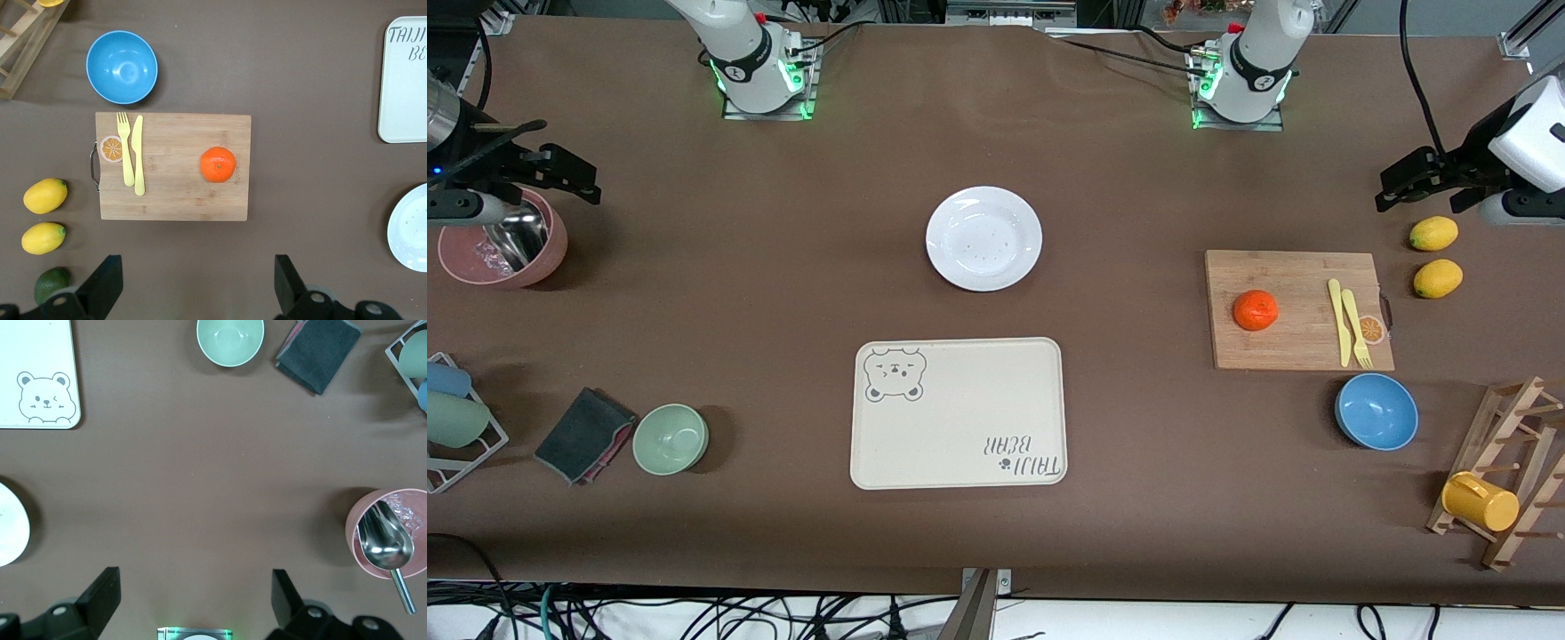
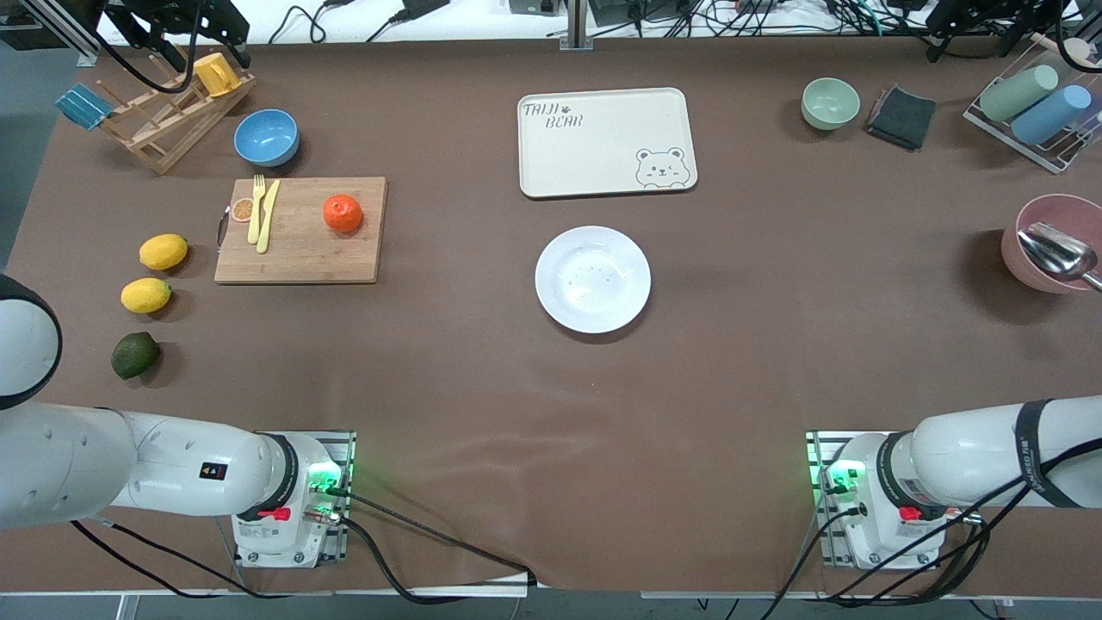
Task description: Place orange and plate with both arms
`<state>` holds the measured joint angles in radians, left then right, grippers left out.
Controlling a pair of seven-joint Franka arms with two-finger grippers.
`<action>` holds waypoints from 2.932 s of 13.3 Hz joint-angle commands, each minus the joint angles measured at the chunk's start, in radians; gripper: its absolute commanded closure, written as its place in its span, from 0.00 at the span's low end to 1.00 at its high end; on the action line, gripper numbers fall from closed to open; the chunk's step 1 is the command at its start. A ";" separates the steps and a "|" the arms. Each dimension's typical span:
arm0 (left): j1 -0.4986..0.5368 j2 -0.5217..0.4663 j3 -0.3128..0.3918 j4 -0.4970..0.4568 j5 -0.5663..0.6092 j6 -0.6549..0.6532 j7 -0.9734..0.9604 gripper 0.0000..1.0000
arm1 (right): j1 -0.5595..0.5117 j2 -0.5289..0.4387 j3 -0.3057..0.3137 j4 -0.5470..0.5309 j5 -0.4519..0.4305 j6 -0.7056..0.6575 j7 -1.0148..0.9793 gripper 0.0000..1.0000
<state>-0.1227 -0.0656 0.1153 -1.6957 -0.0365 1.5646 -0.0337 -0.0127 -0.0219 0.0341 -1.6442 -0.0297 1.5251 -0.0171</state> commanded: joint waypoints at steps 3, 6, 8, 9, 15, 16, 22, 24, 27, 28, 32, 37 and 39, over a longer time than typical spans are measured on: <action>0.011 0.049 0.007 0.027 -0.006 0.002 0.011 0.00 | -0.006 0.003 0.006 0.023 0.005 -0.010 -0.006 0.00; 0.012 0.093 0.010 0.028 0.004 0.002 0.012 0.00 | -0.006 0.003 0.006 0.023 0.005 -0.013 -0.006 0.00; 0.029 0.113 0.011 0.028 -0.005 0.024 0.014 0.00 | -0.006 0.003 0.006 0.023 0.005 -0.013 -0.006 0.00; 0.026 0.116 0.003 0.012 -0.002 0.047 0.014 0.00 | -0.006 0.003 0.006 0.023 0.005 -0.013 -0.006 0.00; -0.003 0.164 0.003 -0.139 0.000 0.175 -0.003 0.00 | -0.006 0.005 0.006 0.023 0.005 -0.007 -0.007 0.00; -0.021 0.164 0.003 -0.184 0.001 0.220 -0.020 0.00 | -0.006 0.005 0.004 0.023 0.005 -0.008 -0.007 0.00; -0.043 0.171 0.001 -0.445 -0.014 0.532 -0.072 0.00 | -0.007 0.010 0.003 0.024 0.011 -0.010 -0.007 0.00; -0.043 0.205 0.000 -0.476 -0.016 0.604 -0.080 0.00 | -0.007 0.010 0.004 0.024 0.011 -0.008 -0.007 0.00; -0.044 0.260 0.000 -0.476 -0.020 0.678 -0.098 0.00 | -0.007 0.010 0.004 0.024 0.011 -0.008 -0.007 0.00; -0.048 0.276 0.000 -0.476 -0.052 0.696 -0.120 0.00 | -0.007 0.010 0.004 0.024 0.011 -0.008 -0.007 0.00; -0.064 0.342 0.001 -0.476 -0.075 0.788 -0.123 0.00 | -0.007 0.010 0.003 0.024 0.011 -0.006 -0.007 0.00; -0.064 0.392 0.001 -0.476 -0.074 0.821 -0.123 0.00 | -0.001 0.007 0.029 0.026 0.007 -0.014 -0.009 0.00; -0.064 0.417 0.000 -0.476 -0.075 0.841 -0.123 0.00 | -0.001 0.007 0.029 0.026 0.007 -0.014 -0.009 0.00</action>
<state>-0.1796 0.3286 0.1116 -2.1764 -0.0930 2.3826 -0.1525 -0.0103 -0.0195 0.0576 -1.6410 -0.0286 1.5249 -0.0178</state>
